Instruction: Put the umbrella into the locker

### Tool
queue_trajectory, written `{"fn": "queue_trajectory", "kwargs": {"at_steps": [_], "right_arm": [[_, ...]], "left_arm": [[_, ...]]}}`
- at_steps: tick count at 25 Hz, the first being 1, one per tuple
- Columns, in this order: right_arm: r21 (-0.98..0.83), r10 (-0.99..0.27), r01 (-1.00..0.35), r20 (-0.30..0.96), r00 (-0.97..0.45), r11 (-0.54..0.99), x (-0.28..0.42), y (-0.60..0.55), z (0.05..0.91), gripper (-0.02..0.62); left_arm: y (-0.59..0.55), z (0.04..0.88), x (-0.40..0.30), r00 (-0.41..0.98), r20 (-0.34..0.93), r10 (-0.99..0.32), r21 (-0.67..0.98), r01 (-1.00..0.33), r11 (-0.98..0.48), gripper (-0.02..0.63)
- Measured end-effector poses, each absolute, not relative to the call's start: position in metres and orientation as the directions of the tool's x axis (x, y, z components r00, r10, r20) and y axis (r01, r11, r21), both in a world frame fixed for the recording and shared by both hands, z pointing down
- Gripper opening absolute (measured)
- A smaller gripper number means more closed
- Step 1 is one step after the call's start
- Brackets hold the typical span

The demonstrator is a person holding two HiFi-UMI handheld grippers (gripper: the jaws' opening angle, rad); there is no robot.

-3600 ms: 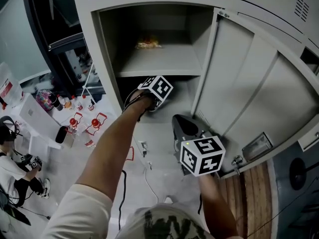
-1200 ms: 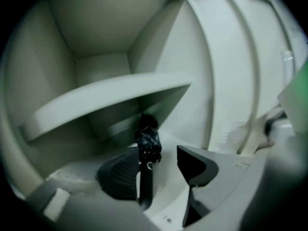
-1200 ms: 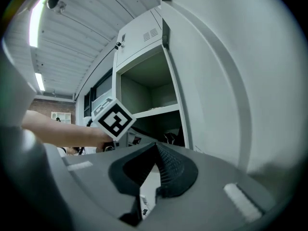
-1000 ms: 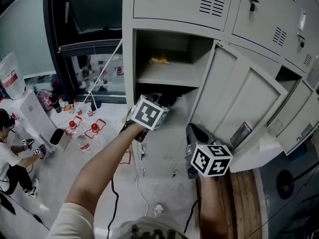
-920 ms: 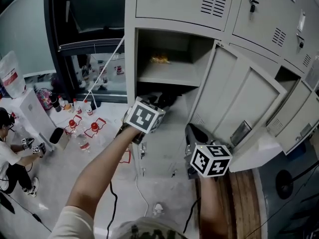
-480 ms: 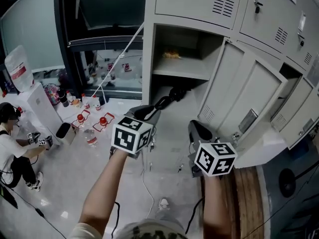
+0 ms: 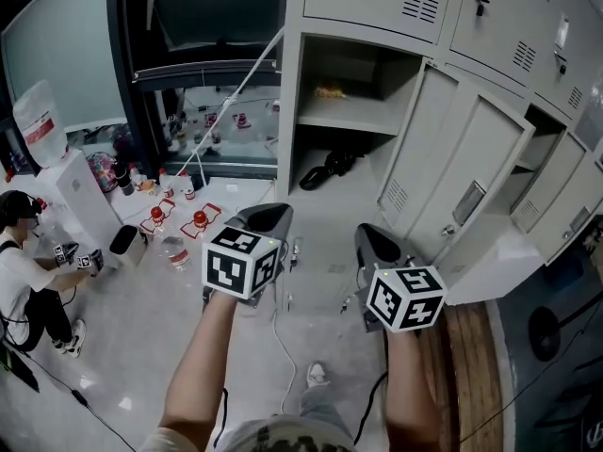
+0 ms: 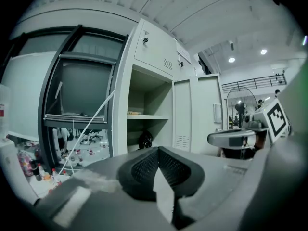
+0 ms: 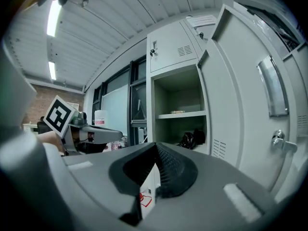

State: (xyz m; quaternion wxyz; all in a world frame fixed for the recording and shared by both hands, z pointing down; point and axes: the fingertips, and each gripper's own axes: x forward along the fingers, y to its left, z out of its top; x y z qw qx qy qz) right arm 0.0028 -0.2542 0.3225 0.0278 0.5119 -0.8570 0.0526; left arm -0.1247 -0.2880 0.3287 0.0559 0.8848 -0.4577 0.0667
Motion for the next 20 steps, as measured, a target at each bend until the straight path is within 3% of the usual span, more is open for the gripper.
{"fn": "queue_trajectory", "kwargs": {"at_steps": [7, 20], "right_arm": [[-0.033, -0.887, -0.892, 0.104, -0.451, 0.450, 0.009, -0.240, 0.319, -0.012], [-0.018, -0.888, -0.894, 0.102, -0.448, 0.448, 0.009, -0.229, 0.318, -0.012]], "left_arm": [[-0.274, 0.330, -0.113, 0.583, 0.185, -0.791, -0.049, -0.799, -0.600, 0.006], [-0.269, 0.335, -0.119, 0.548, 0.183, -0.816, -0.042, -0.825, -0.563, 0.006]]}}
